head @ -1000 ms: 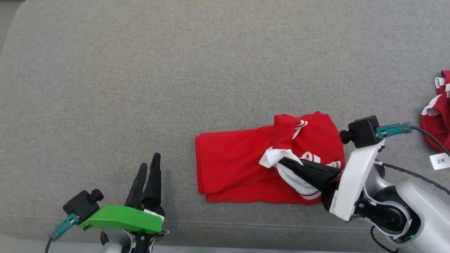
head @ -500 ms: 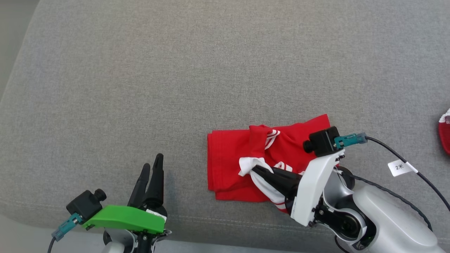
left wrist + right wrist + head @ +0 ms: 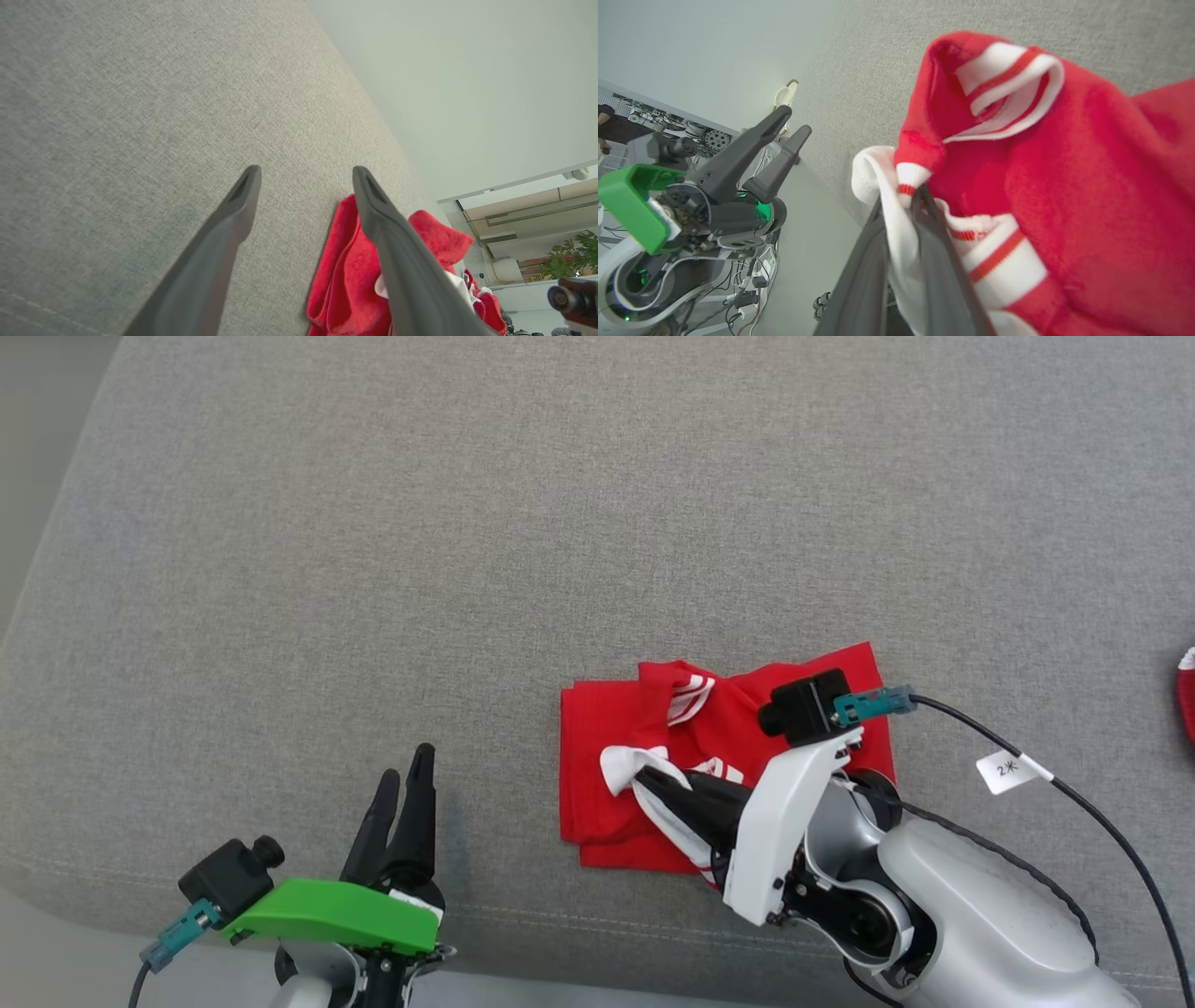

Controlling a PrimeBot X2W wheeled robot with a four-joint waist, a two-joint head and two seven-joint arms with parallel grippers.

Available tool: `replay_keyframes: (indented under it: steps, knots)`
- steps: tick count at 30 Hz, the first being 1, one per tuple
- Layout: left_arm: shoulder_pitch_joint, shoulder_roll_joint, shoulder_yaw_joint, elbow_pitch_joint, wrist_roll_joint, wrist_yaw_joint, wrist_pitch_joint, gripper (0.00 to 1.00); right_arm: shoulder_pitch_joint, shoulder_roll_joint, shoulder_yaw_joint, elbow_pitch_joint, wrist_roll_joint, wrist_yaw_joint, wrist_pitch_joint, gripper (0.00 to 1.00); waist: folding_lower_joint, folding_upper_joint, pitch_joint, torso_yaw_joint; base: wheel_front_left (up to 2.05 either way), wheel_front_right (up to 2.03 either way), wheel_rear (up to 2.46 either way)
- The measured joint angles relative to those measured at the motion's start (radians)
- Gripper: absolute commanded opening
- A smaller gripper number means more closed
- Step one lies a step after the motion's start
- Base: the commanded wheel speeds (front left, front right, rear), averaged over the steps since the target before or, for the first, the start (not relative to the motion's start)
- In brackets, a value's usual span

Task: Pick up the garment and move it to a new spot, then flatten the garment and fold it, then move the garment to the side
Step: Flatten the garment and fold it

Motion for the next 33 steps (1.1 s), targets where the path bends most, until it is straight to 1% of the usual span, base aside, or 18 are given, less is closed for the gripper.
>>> replay_keyframes:
  steps: [1,2,10,17,19,20,23,25,26,27,29,31,33]
  knots:
    - [0.0,0.0,0.0,0.002,0.0,0.0,-0.001,1.0,-0.001,0.004,0.0,0.007,-0.004,0.0,-0.006,0.5,0.0,0.0,-0.001,0.001,0.0,0.0,0.0]
    - [0.0,0.0,0.001,0.004,0.0,0.0,-0.001,1.0,-0.005,0.009,0.001,0.014,-0.005,0.0,-0.012,1.0,0.0,0.0,-0.003,0.001,0.0,0.0,0.0]
    - [0.0,-0.001,0.014,0.012,0.0,0.0,-0.001,1.0,-0.03,0.059,0.004,0.046,-0.013,0.002,-0.052,1.0,0.0,0.0,-0.026,-0.009,0.0,0.0,0.0]
    - [0.004,0.002,0.04,0.009,0.0,0.0,-0.001,1.0,-0.039,0.112,-0.053,0.023,0.009,0.02,-0.135,1.0,0.0,0.0,-0.046,-0.038,0.0,0.0,0.0]
    - [0.008,0.004,0.044,0.002,0.001,0.0,-0.001,1.0,-0.038,0.127,-0.081,0.0,0.028,0.022,-0.166,1.0,0.0,0.0,-0.052,-0.05,0.0,0.0,0.0]
    - [0.019,0.006,0.053,-0.016,0.001,0.0,-0.001,1.0,-0.036,0.129,-0.115,-0.03,0.037,0.021,-0.198,1.0,0.0,0.0,-0.056,-0.065,0.0,0.0,0.0]
    - [0.022,0.012,0.057,-0.044,0.003,0.0,-0.002,1.0,-0.027,0.11,-0.167,-0.063,0.037,0.011,-0.243,1.0,0.0,0.0,-0.061,-0.09,0.0,0.0,0.0]
    - [0.022,0.013,0.049,-0.067,0.006,0.0,-0.002,1.0,-0.013,0.078,-0.202,-0.076,0.025,-0.001,-0.268,1.0,0.0,0.0,-0.061,-0.109,0.0,0.0,0.0]
    - [0.022,0.012,0.032,-0.087,0.01,0.0,0.0,1.0,0.018,0.05,-0.241,-0.084,0.023,-0.01,-0.289,1.0,0.0,0.0,-0.06,-0.129,0.0,0.0,0.0]
    - [0.022,0.011,0.025,-0.097,0.01,0.0,0.003,1.0,0.039,0.039,-0.258,-0.087,0.023,-0.013,-0.299,1.0,0.0,0.0,-0.059,-0.139,0.0,0.0,0.0]
    - [0.023,0.011,0.01,-0.113,0.01,0.001,0.02,1.0,0.08,0.02,-0.281,-0.089,0.024,-0.027,-0.312,1.0,0.0,0.0,-0.055,-0.159,0.0,0.0,0.0]
    - [0.024,0.011,-0.008,-0.128,0.01,0.001,0.038,1.0,0.116,0.006,-0.3,-0.089,0.024,-0.028,-0.323,1.0,0.0,0.0,-0.05,-0.179,0.0,0.0,0.0]
    - [0.029,0.014,-0.034,-0.153,0.01,0.012,0.073,1.0,0.16,-0.006,-0.321,-0.091,0.036,-0.034,-0.337,1.0,0.0,0.0,-0.041,-0.206,0.0,0.0,0.0]
